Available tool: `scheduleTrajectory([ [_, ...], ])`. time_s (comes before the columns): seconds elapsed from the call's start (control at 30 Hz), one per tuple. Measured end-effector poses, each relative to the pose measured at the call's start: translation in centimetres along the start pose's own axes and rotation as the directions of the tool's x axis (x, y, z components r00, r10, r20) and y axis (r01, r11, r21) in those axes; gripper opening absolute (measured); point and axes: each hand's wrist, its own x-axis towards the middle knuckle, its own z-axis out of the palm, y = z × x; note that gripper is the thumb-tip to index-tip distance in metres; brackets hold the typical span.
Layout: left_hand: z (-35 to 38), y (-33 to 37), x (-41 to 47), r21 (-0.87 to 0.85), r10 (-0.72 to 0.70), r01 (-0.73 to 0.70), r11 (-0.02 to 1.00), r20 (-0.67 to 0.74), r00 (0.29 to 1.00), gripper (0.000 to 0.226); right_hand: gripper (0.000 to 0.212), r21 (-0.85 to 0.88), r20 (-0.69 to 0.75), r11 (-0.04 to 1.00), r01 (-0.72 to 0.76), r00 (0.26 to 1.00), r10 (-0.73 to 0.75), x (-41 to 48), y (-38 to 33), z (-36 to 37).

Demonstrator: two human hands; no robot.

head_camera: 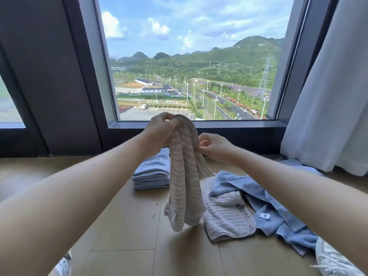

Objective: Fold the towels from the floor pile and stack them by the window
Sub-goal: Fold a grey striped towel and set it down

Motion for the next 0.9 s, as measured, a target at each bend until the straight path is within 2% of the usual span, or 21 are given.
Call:
scheduleTrajectory([
  [0.1,0.1,0.7,0.0,-0.126,-0.049,0.050,0.991,0.011,0.999,0.007,0.018,-0.098,0.089,0.994,-0.042,0.995,0.051,0.0,0.6,0.6],
  [0.17,-0.7,0.5,0.5,-0.148,-0.068,0.061,0.987,-0.045,0.997,0.005,0.018,-0.207,0.082,0.975,-0.077,0.992,0.096,0.3,0.9,0.9],
  [0.3,-3.8,-1.1,1.7,-0.030,-0.093,0.089,0.996,-0.257,0.962,0.014,0.017,-0.329,-0.102,0.935,-0.135,0.989,0.107,1.6,1.2,0.2],
  [0.37,-5.2,-1.9,1.7,0.029,-0.078,0.091,0.995,-0.301,0.950,0.014,0.012,-0.396,-0.174,0.909,-0.130,0.983,0.064,1.8,1.1,-0.4],
  [0.5,-7.8,-3.5,1.9,0.120,-0.055,0.109,0.987,-0.385,0.921,0.016,0.018,-0.498,-0.228,0.857,-0.131,0.973,0.017,2.1,1.3,-1.2],
  [0.57,-9.1,-3.9,2.4,0.148,-0.041,0.128,0.981,-0.485,0.873,0.020,0.024,-0.517,-0.255,0.839,-0.171,0.966,0.040,2.0,1.5,-1.6],
  [0.67,-10.9,-4.5,2.4,0.180,-0.023,0.186,0.966,-0.656,0.754,0.029,0.029,-0.537,-0.273,0.820,-0.201,0.960,0.057,1.8,1.6,-1.9],
  [0.73,-11.9,-5.2,2.3,0.212,-0.021,0.250,0.945,-0.722,0.691,0.031,0.031,-0.576,-0.270,0.791,-0.205,0.961,0.052,1.7,1.4,-1.7],
  [0.83,-12.9,-5.6,1.5,0.323,0.001,0.366,0.873,-0.751,0.661,0.032,0.022,-0.641,-0.293,0.725,-0.252,0.953,0.072,1.5,1.7,-1.6],
  [0.9,-13.6,-5.5,1.2,0.336,0.006,0.409,0.848,-0.779,0.627,0.030,0.020,-0.606,-0.324,0.738,-0.296,0.940,0.112,1.5,2.2,-2.3],
])
